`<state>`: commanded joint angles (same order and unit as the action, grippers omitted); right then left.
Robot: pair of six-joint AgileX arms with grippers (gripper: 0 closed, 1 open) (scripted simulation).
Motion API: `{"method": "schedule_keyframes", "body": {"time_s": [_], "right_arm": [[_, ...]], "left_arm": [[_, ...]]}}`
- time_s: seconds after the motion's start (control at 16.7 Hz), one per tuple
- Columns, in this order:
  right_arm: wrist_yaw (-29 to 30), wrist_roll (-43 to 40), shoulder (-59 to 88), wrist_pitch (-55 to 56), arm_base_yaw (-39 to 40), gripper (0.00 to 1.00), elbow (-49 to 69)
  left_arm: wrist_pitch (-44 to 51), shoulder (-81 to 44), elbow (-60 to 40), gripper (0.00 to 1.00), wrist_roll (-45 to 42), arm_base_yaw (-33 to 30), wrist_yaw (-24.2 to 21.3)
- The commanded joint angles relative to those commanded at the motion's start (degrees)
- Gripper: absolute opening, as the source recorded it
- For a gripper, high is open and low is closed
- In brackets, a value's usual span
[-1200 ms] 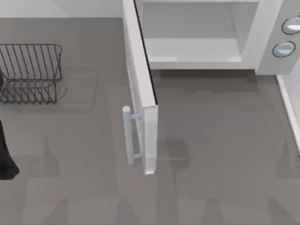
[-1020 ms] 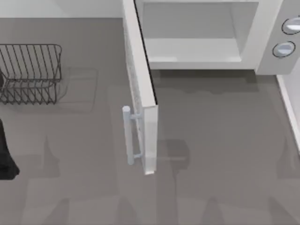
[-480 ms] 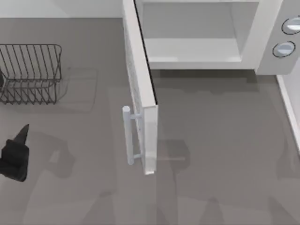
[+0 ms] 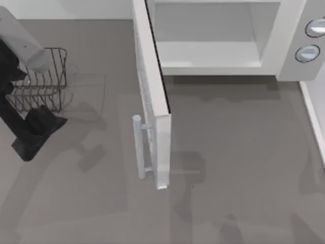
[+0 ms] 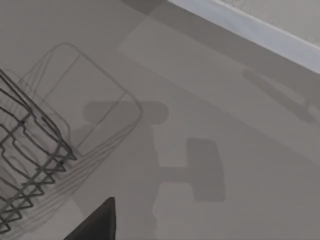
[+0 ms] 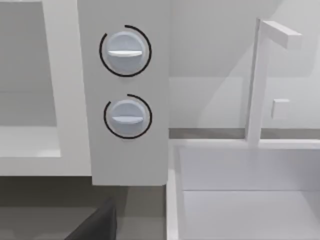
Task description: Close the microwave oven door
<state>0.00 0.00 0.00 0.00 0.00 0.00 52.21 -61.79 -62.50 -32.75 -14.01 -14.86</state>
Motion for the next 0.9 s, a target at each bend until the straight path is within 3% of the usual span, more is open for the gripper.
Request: {"method": "schedule_keyframes", "body": {"time_s": [0.54,0.9], "right_arm": [[0.0,0.0,0.0,0.0,0.0,1.00,0.0],[0.0,0.0,0.0,0.0,0.0,1.00,0.0]], "left_arm": [[27.4,-34.1,-42.5,1.00,-17.6,-6.8,-8.5],[33.4,-42.5,-54.3,1.00,-22.2,-8.4,-10.8]]}}
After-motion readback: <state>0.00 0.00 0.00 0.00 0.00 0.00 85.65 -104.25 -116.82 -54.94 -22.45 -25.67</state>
